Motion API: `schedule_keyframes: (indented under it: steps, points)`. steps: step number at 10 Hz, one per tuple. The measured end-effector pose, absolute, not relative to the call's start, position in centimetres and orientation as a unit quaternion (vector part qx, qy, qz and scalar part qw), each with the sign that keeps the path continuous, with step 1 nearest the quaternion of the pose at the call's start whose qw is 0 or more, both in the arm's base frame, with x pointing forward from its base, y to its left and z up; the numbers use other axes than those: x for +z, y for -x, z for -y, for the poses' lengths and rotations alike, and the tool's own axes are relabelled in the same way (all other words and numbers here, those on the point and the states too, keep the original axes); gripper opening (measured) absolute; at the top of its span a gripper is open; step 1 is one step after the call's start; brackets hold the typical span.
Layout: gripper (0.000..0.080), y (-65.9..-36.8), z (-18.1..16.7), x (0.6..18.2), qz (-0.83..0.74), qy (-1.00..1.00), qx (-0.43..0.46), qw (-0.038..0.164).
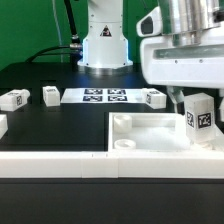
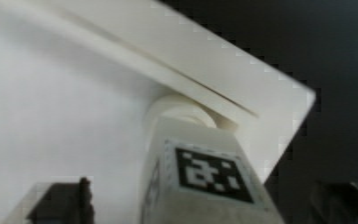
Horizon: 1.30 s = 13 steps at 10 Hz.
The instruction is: Assemble square table
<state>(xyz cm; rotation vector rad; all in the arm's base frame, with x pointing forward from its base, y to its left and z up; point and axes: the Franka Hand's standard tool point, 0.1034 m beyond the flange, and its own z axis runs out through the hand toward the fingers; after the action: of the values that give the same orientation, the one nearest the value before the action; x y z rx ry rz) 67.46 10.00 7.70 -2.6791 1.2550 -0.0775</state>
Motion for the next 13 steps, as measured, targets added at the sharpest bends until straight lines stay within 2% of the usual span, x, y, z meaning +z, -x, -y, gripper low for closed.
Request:
schedule_keyframes:
  steps: [1, 3, 5, 8, 9, 10, 11, 12, 13]
  points:
    - [0.064, -67.3, -10.6, 8.0, -0.348, 0.934, -0.029, 0.074]
    - [0.0648, -67.3, -10.5, 7.9, -0.284, 0.955, -0.034, 0.073]
    - [0.0649, -67.3, -10.6, 8.1, -0.141, 0.987, -0.047, 0.057]
    - [0.0649, -67.7, -8.9, 8.1, 0.024, 0.997, -0.059, 0.047]
    - [0.0528, -67.7, -9.1, 8.1, 0.028, 0.997, -0.058, 0.047]
    - [0.0528, -67.7, -9.2, 8.1, 0.022, 0.997, -0.058, 0.048]
    - [0.0389, -67.7, -9.2, 8.1, 0.017, 0.997, -0.058, 0.048]
    - [0.0291, -67.7, -9.2, 8.1, 0.003, 0.997, -0.057, 0.049]
    - [0.0291, -67.7, -9.2, 8.1, -0.035, 0.996, -0.055, 0.052]
